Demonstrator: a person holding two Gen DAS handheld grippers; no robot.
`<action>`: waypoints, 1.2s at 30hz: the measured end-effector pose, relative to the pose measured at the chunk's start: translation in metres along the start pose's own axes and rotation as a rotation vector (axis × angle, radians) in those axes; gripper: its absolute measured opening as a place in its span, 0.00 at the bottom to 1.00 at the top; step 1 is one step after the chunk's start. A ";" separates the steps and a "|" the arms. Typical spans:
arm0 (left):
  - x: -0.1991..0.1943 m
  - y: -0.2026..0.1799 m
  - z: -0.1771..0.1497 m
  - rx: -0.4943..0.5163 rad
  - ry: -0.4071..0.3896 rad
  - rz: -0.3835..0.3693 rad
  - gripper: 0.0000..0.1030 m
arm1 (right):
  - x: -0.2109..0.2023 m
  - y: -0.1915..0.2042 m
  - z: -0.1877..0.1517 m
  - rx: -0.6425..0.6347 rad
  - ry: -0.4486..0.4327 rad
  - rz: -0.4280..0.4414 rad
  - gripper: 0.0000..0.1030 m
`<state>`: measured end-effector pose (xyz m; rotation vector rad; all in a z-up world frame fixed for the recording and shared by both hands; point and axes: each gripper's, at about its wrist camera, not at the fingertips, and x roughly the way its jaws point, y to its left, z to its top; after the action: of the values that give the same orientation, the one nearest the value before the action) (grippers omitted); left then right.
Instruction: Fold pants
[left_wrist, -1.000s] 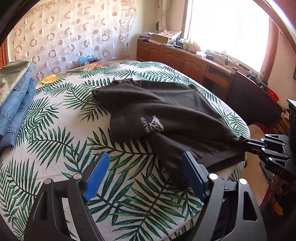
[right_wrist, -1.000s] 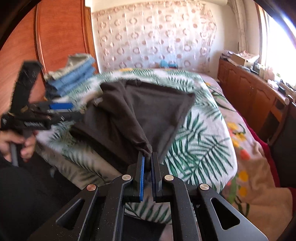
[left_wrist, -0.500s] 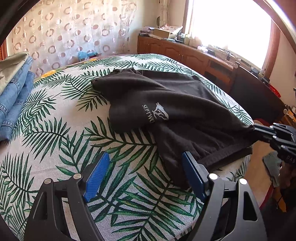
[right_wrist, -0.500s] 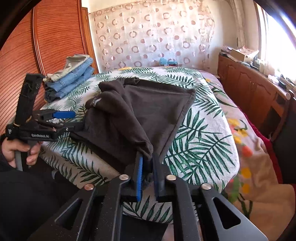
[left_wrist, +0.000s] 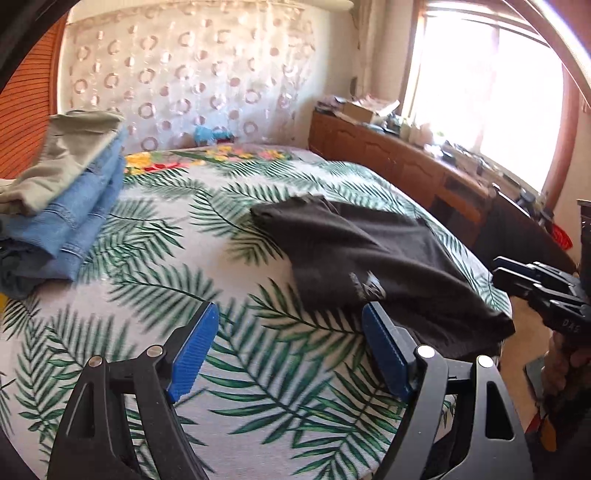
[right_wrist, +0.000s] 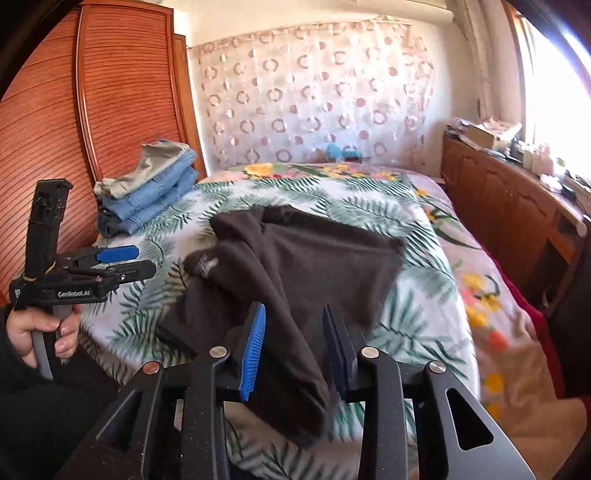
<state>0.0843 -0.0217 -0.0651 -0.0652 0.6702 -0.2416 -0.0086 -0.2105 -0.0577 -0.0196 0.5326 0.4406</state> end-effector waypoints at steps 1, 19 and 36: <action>-0.002 0.003 0.001 -0.006 -0.007 0.006 0.78 | 0.007 0.002 0.004 0.004 -0.001 0.014 0.34; -0.017 0.033 -0.002 -0.052 -0.041 0.058 0.78 | 0.091 0.030 0.041 -0.098 0.076 0.139 0.41; -0.021 0.046 -0.007 -0.085 -0.047 0.068 0.78 | 0.140 0.045 0.055 -0.241 0.229 0.170 0.41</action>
<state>0.0732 0.0279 -0.0639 -0.1292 0.6345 -0.1460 0.1073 -0.1061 -0.0754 -0.2604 0.7061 0.6720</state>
